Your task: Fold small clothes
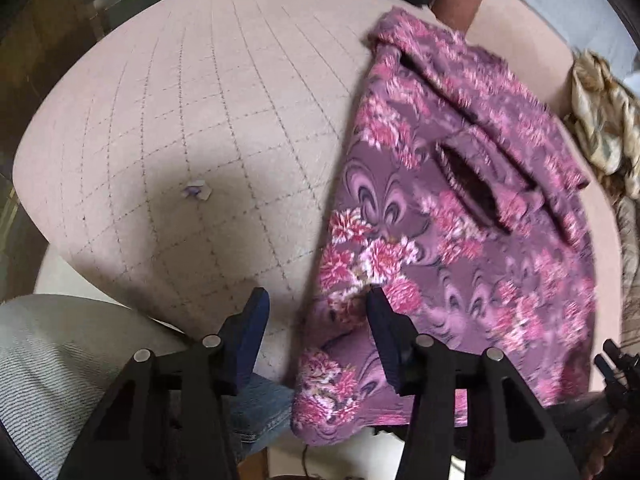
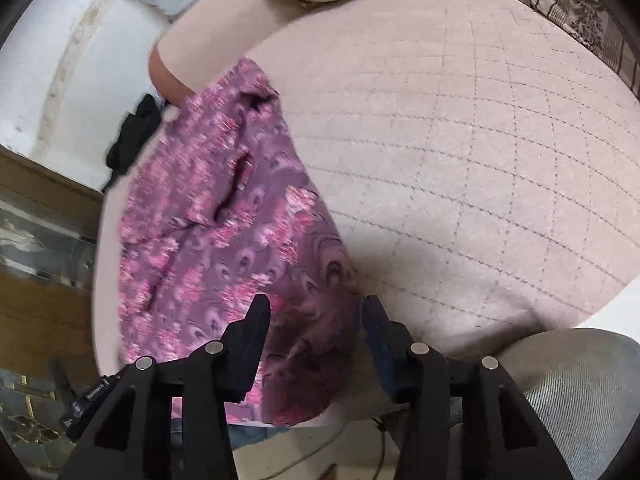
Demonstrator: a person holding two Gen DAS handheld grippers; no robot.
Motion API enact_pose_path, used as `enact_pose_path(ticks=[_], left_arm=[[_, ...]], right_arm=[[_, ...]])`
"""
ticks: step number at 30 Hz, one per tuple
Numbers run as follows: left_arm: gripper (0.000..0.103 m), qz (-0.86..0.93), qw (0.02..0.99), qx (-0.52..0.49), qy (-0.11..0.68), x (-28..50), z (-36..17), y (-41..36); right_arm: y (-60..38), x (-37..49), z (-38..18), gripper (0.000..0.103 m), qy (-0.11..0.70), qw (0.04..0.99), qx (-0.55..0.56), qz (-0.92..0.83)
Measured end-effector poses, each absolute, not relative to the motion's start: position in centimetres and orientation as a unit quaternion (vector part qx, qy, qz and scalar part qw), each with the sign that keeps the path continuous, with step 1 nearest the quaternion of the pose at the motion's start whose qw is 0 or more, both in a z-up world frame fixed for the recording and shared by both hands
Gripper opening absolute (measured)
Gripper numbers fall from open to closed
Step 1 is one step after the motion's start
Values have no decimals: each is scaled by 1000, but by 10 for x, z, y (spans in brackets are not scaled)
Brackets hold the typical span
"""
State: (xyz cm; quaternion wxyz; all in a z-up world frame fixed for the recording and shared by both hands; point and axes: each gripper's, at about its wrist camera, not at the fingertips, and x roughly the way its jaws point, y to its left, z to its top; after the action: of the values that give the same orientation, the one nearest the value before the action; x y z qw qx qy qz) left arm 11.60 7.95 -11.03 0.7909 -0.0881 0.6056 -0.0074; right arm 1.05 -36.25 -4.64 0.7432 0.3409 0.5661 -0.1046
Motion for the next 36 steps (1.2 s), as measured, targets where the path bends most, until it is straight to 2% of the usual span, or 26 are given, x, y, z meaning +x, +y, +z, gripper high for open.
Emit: enact_pose_path(ticks=[4, 5, 6, 7, 8, 12, 15, 18, 20, 22, 23, 24, 25, 27, 29, 32, 36], left_arm=[[49, -8, 790, -61, 610, 119, -117, 70], [47, -8, 790, -61, 610, 118, -117, 70], [34, -13, 790, -65, 610, 118, -117, 69], [13, -30, 789, -74, 609, 118, -115, 68], [8, -41, 789, -78, 608, 117, -113, 66], [7, -59, 806, -103, 579, 104, -78, 77], [5, -35, 814, -73, 575, 102, -67, 83], [5, -35, 777, -50, 626, 114, -92, 74], [5, -42, 764, 11, 644, 113, -104, 55], [9, -38, 772, 52, 633, 109, -102, 45], [16, -40, 775, 55, 629, 108, -99, 46], [28, -39, 779, 44, 624, 108, -95, 50], [43, -38, 783, 30, 620, 109, -90, 55], [58, -41, 792, -1, 609, 110, -76, 64], [59, -50, 802, -25, 594, 113, -58, 66], [64, -57, 822, -46, 565, 126, -29, 64], [78, -46, 865, -45, 498, 157, 12, 49]], right_arm=[[-350, 26, -73, 51, 626, 715, 288, -117], [-349, 29, -78, 43, 633, 712, 278, -122], [-347, 31, -78, 39, 635, 715, 264, -128], [-345, 31, -75, 24, 633, 721, 253, -124], [-344, 29, -72, 6, 628, 725, 261, -109], [-354, 20, -42, 6, 594, 746, 284, -96], [-357, 14, -3, 1, 589, 768, 225, -113], [-361, 27, -17, 1, 630, 745, 184, -120], [-360, 35, -32, 1, 649, 730, 175, -122], [-353, 39, -46, 1, 677, 710, 154, -114], [-352, 38, -49, 2, 679, 708, 155, -113], [-353, 37, -46, 2, 676, 711, 158, -115], [-356, 35, -40, 4, 667, 718, 163, -116], [-363, 33, -22, 17, 640, 738, 179, -116], [-368, 33, 6, 56, 593, 775, 196, -101], [-375, 38, 47, 72, 517, 825, 218, -66], [-379, 65, 79, 80, 451, 857, 248, -28]])
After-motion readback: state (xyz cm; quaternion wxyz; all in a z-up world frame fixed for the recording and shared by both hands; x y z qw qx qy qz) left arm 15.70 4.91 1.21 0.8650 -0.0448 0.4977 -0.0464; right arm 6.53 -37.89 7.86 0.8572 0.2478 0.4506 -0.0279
